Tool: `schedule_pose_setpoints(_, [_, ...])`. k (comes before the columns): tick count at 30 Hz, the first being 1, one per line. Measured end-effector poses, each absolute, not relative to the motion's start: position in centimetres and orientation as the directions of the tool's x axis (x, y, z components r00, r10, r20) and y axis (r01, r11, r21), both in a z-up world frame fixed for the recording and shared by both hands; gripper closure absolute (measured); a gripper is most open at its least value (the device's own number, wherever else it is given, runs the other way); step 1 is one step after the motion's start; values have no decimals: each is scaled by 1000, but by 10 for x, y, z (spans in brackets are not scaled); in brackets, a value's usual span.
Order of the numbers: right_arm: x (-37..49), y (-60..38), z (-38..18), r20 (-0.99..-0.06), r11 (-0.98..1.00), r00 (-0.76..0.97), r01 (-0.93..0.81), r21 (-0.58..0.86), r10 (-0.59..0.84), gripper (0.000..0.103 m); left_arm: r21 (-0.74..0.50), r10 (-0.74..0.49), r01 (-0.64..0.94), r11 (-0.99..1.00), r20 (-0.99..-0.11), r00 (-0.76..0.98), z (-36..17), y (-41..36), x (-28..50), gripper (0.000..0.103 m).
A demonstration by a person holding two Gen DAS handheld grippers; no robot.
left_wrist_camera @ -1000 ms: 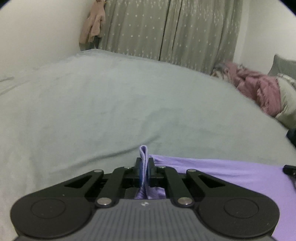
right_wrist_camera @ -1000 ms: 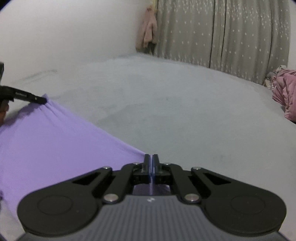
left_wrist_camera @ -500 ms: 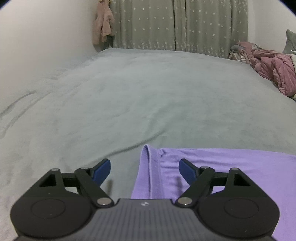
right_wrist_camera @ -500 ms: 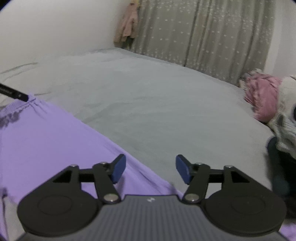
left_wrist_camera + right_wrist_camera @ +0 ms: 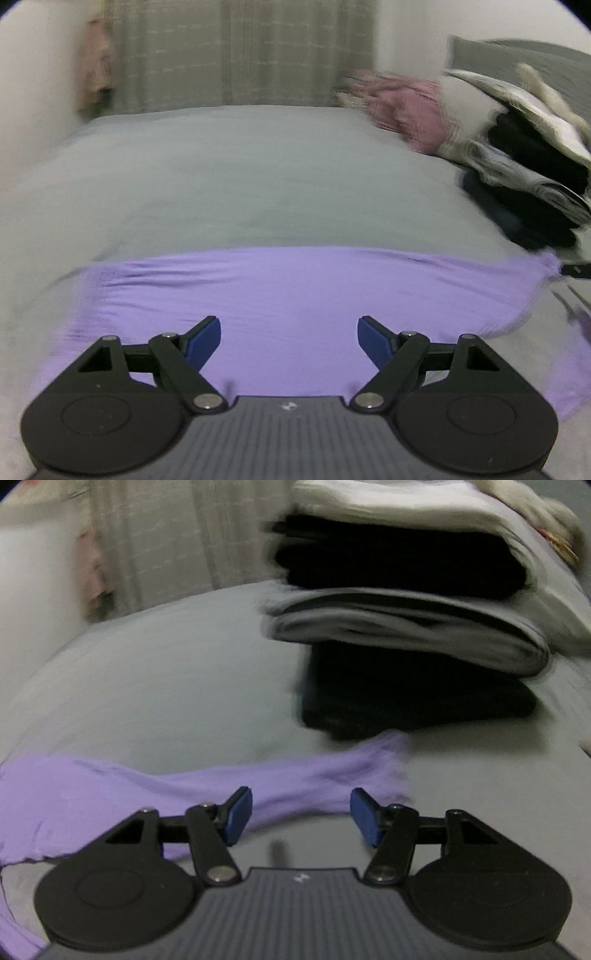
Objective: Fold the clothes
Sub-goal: 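Grasp a pant leg with the right gripper and drag it along the bed while the left gripper releases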
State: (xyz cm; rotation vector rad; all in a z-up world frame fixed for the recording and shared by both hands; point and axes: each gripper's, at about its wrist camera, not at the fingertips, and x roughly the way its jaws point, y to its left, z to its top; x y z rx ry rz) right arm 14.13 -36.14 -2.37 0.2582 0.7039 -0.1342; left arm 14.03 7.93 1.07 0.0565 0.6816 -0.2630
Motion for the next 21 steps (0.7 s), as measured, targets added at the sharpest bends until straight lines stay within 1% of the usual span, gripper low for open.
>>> schedule_pose_setpoints(3, [134, -389, -32, -669, 940, 743, 250, 232, -33, 50, -51, -298, 347, 937, -636, 712, -1, 44, 148, 22])
schedule_pose_setpoints(4, [133, -397, -36, -673, 931, 740, 258, 258, -18, 53, -51, -304, 355, 934, -636, 709, -3, 40, 151, 23])
schedule_pose_setpoints(5, [133, -405, -39, -675, 920, 738, 266, 289, -1, 58, -56, -343, 403, 914, -636, 691, -8, 21, 152, 23])
schedule_pose_setpoints(7, [136, -412, -43, -669, 899, 743, 276, 340, 25, 60, -59, -384, 454, 889, -636, 669, -16, 1, 151, 24])
schedule_pose_setpoints(9, [138, -422, -47, -649, 867, 759, 283, 411, 60, 60, -54, -404, 485, 873, -636, 658, -23, -12, 152, 30])
schedule_pose_setpoints(10, [139, -426, -49, -638, 849, 766, 286, 445, 76, 61, -49, -415, 505, 862, -638, 648, -27, -21, 153, 31])
schedule_pose_setpoints(12, [145, -436, -56, -618, 808, 778, 293, 511, 109, 63, -42, -433, 536, 843, -644, 630, -34, -35, 154, 34])
schedule_pose_setpoints(13, [148, -437, -57, -616, 802, 779, 293, 520, 114, 66, -41, -438, 545, 838, -647, 625, -37, -41, 156, 36])
schedule_pose_setpoints(15, [156, -438, -60, -610, 789, 782, 291, 541, 130, 80, -40, -447, 560, 827, -651, 613, -42, -54, 159, 42])
schedule_pose_setpoints(16, [159, -438, -60, -608, 785, 782, 288, 548, 137, 98, -25, -447, 571, 821, -651, 614, -46, -59, 160, 44])
schedule_pose_setpoints(17, [160, -438, -60, -607, 789, 784, 289, 543, 130, 98, -11, -447, 578, 816, -647, 618, -47, -61, 164, 61])
schedule_pose_setpoints(18, [160, -438, -59, -606, 792, 786, 290, 538, 124, 98, -9, -450, 584, 812, -647, 616, -46, -62, 166, 74])
schedule_pose_setpoints(19, [159, -439, -57, -600, 795, 791, 285, 535, 120, 98, -7, -453, 589, 808, -647, 613, -46, -63, 169, 79])
schedule_pose_setpoints(20, [155, -440, -52, -588, 803, 800, 270, 532, 120, 98, -26, -467, 595, 803, -647, 602, -45, -61, 171, 91])
schedule_pose_setpoints(21, [152, -441, -47, -576, 810, 809, 256, 528, 120, 98, -40, -477, 600, 799, -649, 593, -44, -59, 172, 93])
